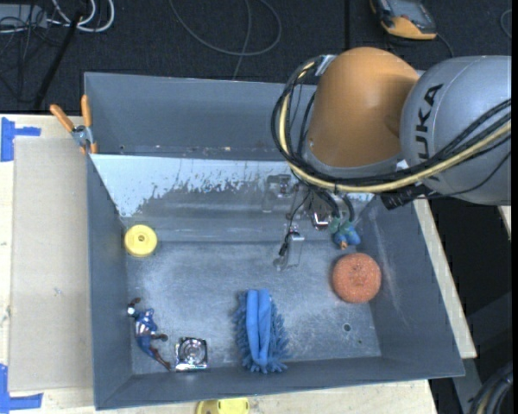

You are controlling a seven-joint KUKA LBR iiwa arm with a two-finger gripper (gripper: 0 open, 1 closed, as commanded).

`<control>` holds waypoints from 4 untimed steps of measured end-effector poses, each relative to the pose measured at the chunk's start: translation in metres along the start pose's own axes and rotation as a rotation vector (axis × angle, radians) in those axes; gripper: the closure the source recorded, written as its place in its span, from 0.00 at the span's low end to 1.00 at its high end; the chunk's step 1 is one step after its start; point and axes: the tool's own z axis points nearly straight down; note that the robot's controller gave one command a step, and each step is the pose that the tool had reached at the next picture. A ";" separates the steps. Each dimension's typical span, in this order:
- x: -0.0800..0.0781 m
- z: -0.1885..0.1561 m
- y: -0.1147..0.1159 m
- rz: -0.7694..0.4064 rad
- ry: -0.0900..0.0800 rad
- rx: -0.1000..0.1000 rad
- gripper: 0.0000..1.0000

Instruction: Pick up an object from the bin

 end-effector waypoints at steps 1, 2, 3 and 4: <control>-0.001 -0.005 0.000 0.002 -0.008 -0.001 0.00; 0.021 0.043 0.002 -0.029 -0.013 0.000 0.00; 0.062 0.078 0.018 -0.019 -0.005 0.000 0.00; 0.063 0.109 0.021 -0.200 -0.007 0.001 0.00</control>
Offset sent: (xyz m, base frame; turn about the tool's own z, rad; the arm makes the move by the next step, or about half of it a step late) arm -0.0665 0.0087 -0.1369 -0.0962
